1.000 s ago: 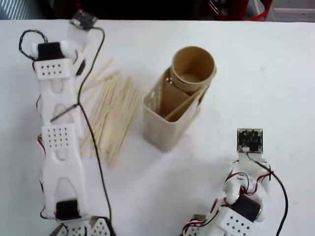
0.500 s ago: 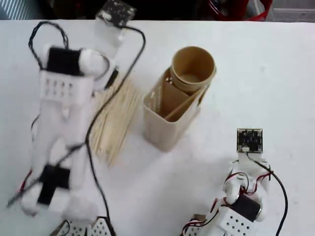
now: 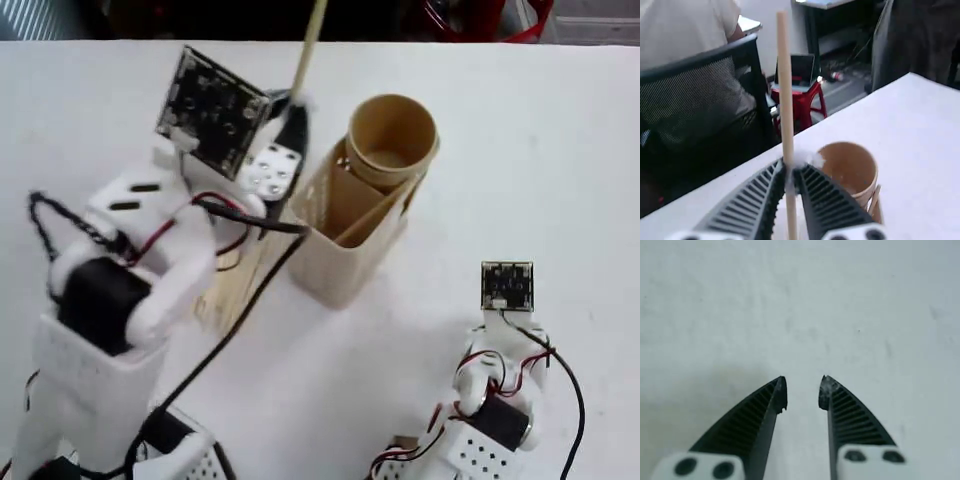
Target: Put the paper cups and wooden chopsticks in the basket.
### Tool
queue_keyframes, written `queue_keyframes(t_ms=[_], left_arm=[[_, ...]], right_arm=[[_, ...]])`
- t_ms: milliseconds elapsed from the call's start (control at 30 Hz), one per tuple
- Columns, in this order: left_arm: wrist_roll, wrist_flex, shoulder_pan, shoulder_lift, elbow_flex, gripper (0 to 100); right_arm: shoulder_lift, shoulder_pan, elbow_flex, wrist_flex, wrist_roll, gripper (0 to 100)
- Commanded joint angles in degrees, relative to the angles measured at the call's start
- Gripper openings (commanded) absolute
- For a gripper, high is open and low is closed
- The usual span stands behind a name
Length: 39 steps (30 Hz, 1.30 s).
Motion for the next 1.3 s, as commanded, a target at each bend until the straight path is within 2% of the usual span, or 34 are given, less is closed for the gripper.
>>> queue_keyframes(t_ms=[0,133,300,400,567,800,867,1000,1133,1267], left_arm=[[1.49,-15.03,3.91,-1.36,5.27,2],[7.03,-18.29,5.41,-1.19,9.67,2],[7.30,-23.38,5.23,-1.10,13.80,3],[7.38,-23.12,5.41,-1.19,14.33,3],[7.38,-21.45,5.23,-1.63,13.98,12],[7.38,-19.87,4.00,-1.71,13.98,13],[7.30,-19.52,0.66,-1.71,13.89,13],[6.15,-14.24,-12.70,-1.19,13.89,11],[-1.85,-9.41,-24.84,-1.01,15.65,11],[-9.32,-7.38,-32.22,-1.01,20.92,11]], right_arm=[[-0.48,0.57,0.53,-1.01,0.35,11.4],[-0.48,0.57,0.53,-1.01,0.35,11.4],[-0.48,0.57,0.53,-1.01,0.35,11.4],[-0.48,0.57,0.53,-1.01,0.35,11.4],[-0.48,0.57,0.53,-1.01,0.35,11.4],[-0.48,0.57,0.53,-1.01,0.35,11.4],[-0.48,0.57,0.53,-1.01,0.35,11.4],[-0.48,0.57,0.53,-1.01,0.35,11.4],[-0.48,0.57,0.53,-1.01,0.35,11.4],[-0.48,0.57,0.53,-1.01,0.35,11.4]])
